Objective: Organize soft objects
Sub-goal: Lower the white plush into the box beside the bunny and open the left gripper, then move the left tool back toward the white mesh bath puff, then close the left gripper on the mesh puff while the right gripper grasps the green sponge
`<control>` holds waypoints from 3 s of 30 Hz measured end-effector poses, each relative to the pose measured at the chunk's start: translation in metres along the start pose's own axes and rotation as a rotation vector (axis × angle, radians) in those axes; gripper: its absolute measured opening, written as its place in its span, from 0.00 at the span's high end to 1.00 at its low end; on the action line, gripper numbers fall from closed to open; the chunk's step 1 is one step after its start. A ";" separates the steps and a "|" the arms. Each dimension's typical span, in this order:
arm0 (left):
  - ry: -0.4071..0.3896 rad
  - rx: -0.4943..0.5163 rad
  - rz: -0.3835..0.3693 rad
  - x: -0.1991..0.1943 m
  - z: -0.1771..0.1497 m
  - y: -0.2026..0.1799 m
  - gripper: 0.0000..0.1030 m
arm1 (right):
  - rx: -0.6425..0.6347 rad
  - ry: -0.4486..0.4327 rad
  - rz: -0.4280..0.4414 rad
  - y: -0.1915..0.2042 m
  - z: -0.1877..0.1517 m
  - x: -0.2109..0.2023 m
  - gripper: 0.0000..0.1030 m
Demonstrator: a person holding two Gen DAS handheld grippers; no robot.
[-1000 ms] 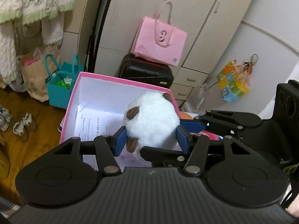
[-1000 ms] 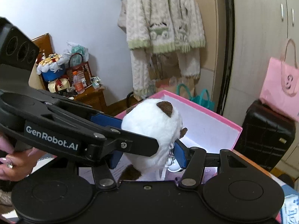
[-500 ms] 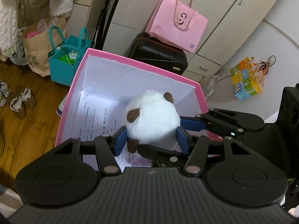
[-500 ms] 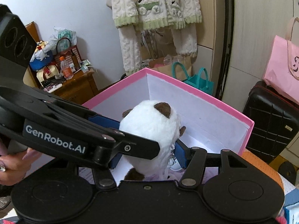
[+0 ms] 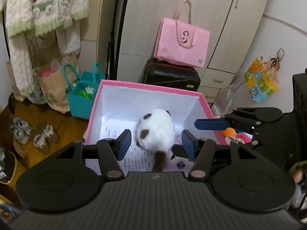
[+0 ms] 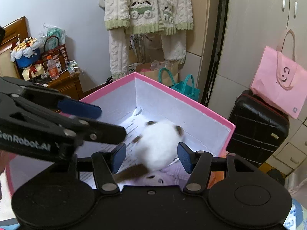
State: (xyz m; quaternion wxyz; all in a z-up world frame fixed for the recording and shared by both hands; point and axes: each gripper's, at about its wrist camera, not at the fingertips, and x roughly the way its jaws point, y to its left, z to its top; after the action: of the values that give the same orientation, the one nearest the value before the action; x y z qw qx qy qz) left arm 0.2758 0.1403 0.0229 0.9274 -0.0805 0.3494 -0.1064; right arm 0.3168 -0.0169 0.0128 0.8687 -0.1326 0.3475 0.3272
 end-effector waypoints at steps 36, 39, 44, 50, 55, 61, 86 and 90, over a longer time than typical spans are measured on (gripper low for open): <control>-0.027 0.283 -0.231 -0.146 -0.079 -0.106 0.24 | -0.074 -0.147 -0.157 0.028 -0.098 -0.214 0.33; -0.001 0.298 -0.250 -0.143 -0.086 -0.120 0.24 | -0.023 -0.157 -0.162 0.013 -0.116 -0.229 0.33; 0.042 0.349 -0.290 -0.133 -0.097 -0.147 0.23 | 0.026 -0.167 -0.191 -0.004 -0.141 -0.248 0.33; 0.108 0.395 -0.341 -0.112 -0.106 -0.178 0.23 | 0.055 -0.167 -0.201 -0.021 -0.170 -0.257 0.33; 0.140 0.403 -0.377 -0.090 -0.114 -0.197 0.23 | 0.087 -0.169 -0.187 -0.035 -0.188 -0.256 0.32; 0.115 0.438 -0.354 -0.064 -0.124 -0.213 0.23 | 0.128 -0.153 -0.145 -0.058 -0.201 -0.240 0.32; 0.092 0.298 -0.296 0.057 -0.166 -0.225 0.12 | 0.239 -0.289 -0.121 -0.134 -0.240 -0.148 0.32; 0.083 0.283 -0.269 0.063 -0.170 -0.226 0.12 | 0.198 -0.222 -0.139 -0.135 -0.234 -0.127 0.32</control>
State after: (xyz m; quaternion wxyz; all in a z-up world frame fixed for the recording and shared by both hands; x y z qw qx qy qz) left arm 0.1767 -0.1065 -0.0925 0.8917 0.0092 0.3550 -0.2807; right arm 0.2157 -0.2858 -0.0680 0.9311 -0.0330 0.2701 0.2428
